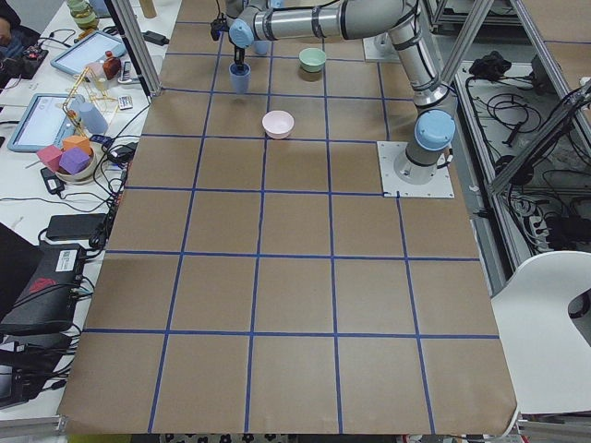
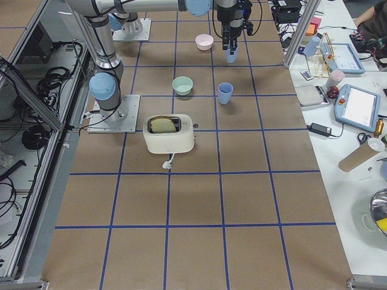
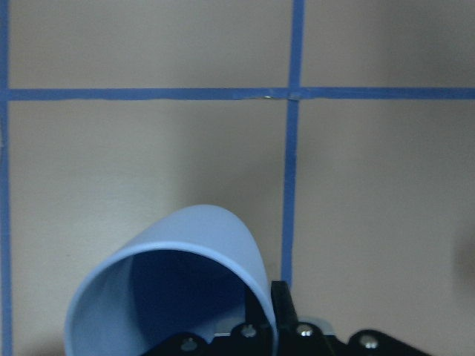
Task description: Stack blue cups with both arms
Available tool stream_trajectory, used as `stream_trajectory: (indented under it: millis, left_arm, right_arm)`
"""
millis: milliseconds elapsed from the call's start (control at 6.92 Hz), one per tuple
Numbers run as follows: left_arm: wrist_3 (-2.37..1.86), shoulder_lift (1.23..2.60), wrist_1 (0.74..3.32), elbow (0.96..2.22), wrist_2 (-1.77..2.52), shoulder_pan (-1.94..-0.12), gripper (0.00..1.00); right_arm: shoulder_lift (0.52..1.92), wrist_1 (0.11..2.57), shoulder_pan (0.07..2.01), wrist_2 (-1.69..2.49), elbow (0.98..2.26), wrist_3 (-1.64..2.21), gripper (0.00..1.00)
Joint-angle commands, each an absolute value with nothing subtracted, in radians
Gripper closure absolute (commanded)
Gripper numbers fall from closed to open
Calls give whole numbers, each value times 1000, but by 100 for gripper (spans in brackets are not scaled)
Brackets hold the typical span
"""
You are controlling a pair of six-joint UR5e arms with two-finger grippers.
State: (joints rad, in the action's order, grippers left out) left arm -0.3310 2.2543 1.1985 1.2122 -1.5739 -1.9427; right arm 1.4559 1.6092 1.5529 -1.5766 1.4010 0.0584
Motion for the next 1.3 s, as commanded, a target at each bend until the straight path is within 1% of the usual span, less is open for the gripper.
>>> stream_trajectory:
  millis: [0,144,289,578,722,867,1011,1156]
  left_arm:
    - [-322,2267,1203,1219,-1582,-1945,1]
    - [-322,2247,1239,1213,-1578,-1939,0]
    - [-321,2191,1402,1194,-1577,-1927,0]
    - [-302,2052,1604,1181,-1571,-1905,0]
    - [-199,1977,1700,1189,-1571,-1882,0]
    - [-131,1900,1729,1206,-1569,-1841,8]
    - [-124,1832,1726,1257,-1572,-1783,8]
    - [-126,1757,1695,1340,-1581,-1729,7]
  right_arm:
    - [1456,1609,1552,-1577,1401,60,0]
    - [1456,1609,1552,-1577,1401,60,0]
    - [1456,1609,1552,-1577,1402,60,0]
    - [1456,1609,1549,-1577,1397,58,0]
    - [1450,1621,1548,-1574,1391,49,0]
    - [1456,1621,1542,-1575,1387,49,0]
    - [1448,1624,1536,-1571,1387,49,0]
    - [1424,1646,1529,-1574,1382,48,0]
